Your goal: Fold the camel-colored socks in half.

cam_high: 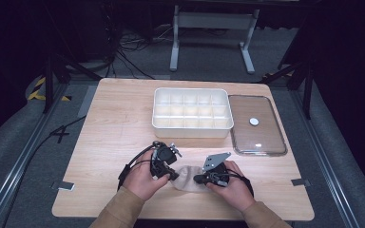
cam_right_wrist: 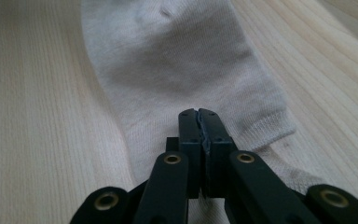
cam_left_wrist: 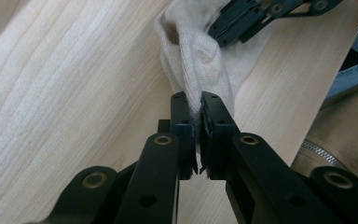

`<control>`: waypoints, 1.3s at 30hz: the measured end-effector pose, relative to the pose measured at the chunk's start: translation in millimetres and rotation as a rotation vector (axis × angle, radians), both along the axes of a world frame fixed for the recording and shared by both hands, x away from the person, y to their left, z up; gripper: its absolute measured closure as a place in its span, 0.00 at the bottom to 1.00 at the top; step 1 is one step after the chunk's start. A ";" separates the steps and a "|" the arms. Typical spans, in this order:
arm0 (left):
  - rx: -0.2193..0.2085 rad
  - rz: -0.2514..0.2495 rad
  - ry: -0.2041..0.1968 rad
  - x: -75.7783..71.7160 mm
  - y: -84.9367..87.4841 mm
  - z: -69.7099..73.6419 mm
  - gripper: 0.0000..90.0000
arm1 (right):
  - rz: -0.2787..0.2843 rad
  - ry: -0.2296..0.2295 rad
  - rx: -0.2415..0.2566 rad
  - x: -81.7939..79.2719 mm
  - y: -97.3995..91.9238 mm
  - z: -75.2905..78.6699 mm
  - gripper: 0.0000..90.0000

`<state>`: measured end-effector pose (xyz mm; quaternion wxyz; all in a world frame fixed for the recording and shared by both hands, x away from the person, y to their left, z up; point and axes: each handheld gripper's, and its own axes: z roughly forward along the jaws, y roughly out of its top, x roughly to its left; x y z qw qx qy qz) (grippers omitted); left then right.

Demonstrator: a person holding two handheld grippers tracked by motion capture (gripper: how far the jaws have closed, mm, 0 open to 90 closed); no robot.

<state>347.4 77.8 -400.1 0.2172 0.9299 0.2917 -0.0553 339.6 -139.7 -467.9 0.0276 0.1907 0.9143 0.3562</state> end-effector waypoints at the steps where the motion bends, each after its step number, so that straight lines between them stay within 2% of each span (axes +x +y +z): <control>1: -0.010 0.003 0.000 -1.0 -0.8 1.0 0.94 | 0.004 -0.001 0.002 0.0 0.5 -0.2 0.99; 6: -0.037 -0.025 -0.011 -4.6 -6.5 6.0 0.94 | 0.023 -0.011 0.015 -0.2 4.7 -1.7 0.99; 17: -0.047 -0.039 -0.021 -6.7 -12.5 7.7 0.94 | 0.064 0.008 0.041 -2.8 15.1 -3.4 0.99; 21: -0.050 -0.035 -0.024 -6.4 -9.3 9.7 0.94 | 0.045 0.009 0.044 -1.9 8.4 0.3 0.99; 24: -0.049 -0.014 -0.017 -5.9 -6.6 11.1 0.94 | 0.027 -0.002 0.055 -1.5 -2.9 10.7 0.99; 26: -0.054 -0.005 -0.022 -4.6 -5.3 11.2 0.94 | 0.006 -0.010 0.044 -1.1 -14.8 19.8 0.99; 28: -0.055 0.002 -0.023 -3.2 -5.9 11.2 0.94 | -0.044 -0.002 0.011 1.1 -31.7 27.1 0.99; 29: -0.055 0.002 -0.023 -3.2 -5.9 11.2 0.94 | -0.044 -0.002 0.011 1.1 -31.7 27.1 0.99; 31: -0.051 0.005 -0.020 -1.8 -7.4 11.4 0.94 | -0.070 0.029 -0.009 2.4 -43.4 27.1 1.00; 35: -0.051 0.002 -0.014 0.0 -10.0 11.6 0.94 | -0.059 0.062 -0.043 0.4 -44.2 20.0 0.99; 38: -0.060 -0.001 -0.018 0.6 -12.1 11.6 0.94 | -0.049 0.069 -0.075 0.4 -39.9 11.6 1.00; 39: -0.060 -0.001 -0.019 0.5 -12.9 12.0 0.94 | -0.053 0.072 -0.067 0.4 -38.8 8.4 1.00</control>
